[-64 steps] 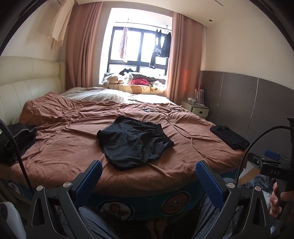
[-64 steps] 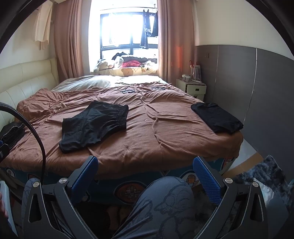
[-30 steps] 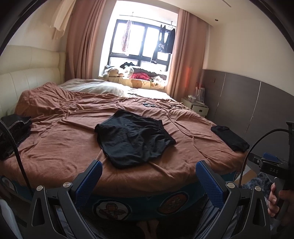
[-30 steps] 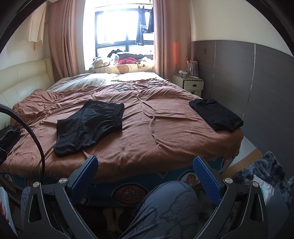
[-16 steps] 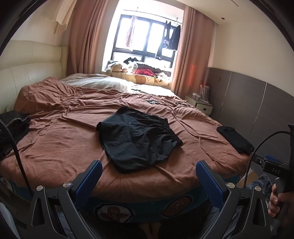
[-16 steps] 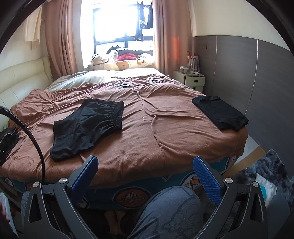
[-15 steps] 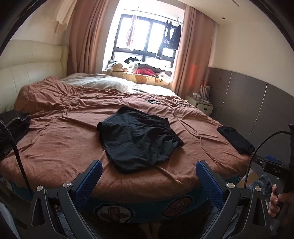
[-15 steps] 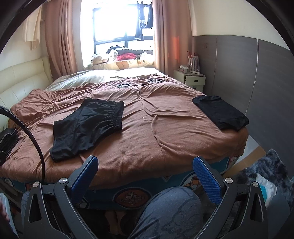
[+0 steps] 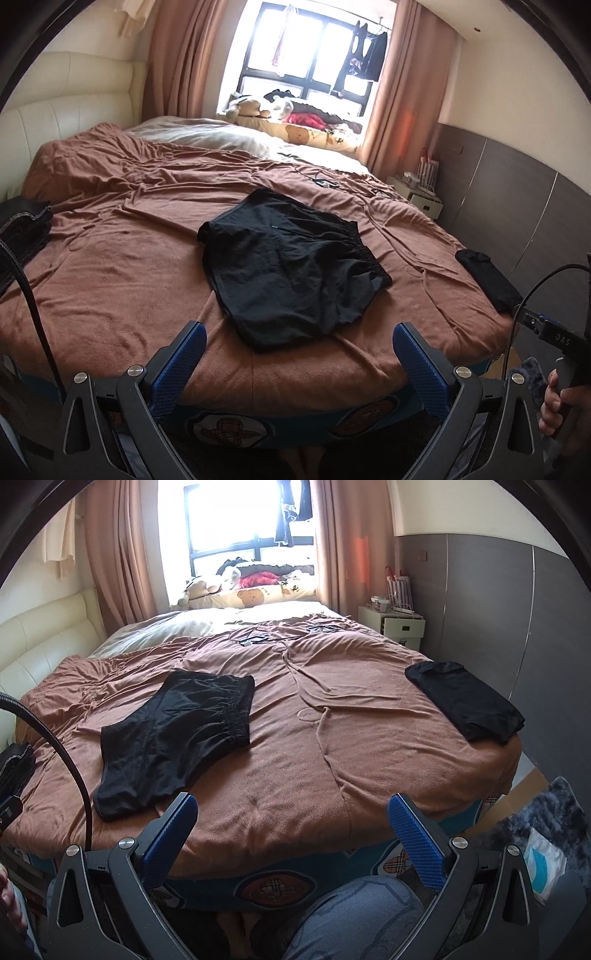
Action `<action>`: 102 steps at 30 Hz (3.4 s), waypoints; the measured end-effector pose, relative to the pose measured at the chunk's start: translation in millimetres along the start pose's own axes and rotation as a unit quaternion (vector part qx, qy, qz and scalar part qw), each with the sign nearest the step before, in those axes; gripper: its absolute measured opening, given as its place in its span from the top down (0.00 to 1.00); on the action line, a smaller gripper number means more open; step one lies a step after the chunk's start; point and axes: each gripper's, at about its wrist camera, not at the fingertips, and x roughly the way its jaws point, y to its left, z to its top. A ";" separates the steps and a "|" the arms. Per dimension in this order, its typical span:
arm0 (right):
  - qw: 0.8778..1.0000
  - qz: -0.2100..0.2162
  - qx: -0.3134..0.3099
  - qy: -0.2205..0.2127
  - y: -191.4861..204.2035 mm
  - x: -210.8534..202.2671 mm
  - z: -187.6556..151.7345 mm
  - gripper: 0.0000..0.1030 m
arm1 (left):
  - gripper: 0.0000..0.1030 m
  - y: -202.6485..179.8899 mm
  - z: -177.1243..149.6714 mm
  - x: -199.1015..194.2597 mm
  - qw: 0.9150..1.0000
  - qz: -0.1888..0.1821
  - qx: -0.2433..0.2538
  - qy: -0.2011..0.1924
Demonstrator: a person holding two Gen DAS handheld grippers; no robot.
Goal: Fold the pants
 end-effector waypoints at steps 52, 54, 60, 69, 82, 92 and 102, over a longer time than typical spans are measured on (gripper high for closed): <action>0.963 0.223 0.047 0.145 2.1 226.6 35.8 0.18 | 0.52 90.6 -13.9 182.0 0.971 -0.088 -0.160 0.156; 0.959 0.234 0.057 0.149 1.3 236.5 36.0 0.19 | 0.58 89.6 -18.0 179.2 0.968 -0.094 -0.168 0.161; 0.947 0.261 0.095 0.159 -2.2 267.7 39.5 0.27 | 0.73 85.6 -29.3 171.2 0.962 -0.104 -0.184 0.171; 0.937 0.276 0.134 0.168 -1.3 302.0 49.6 0.45 | 0.88 82.8 -39.8 157.4 0.959 -0.102 -0.200 0.172; 0.939 0.296 0.115 0.129 7.5 287.5 71.0 1.00 | 0.95 76.3 13.7 127.1 0.974 -0.104 -0.174 0.103; 0.921 0.311 0.166 0.168 -8.4 289.6 63.7 0.88 | 0.95 70.5 59.7 125.9 0.978 -0.111 -0.161 0.066; 0.899 0.316 0.244 0.180 -17.2 315.4 50.9 0.41 | 0.95 69.3 97.7 127.5 0.982 -0.113 -0.148 0.038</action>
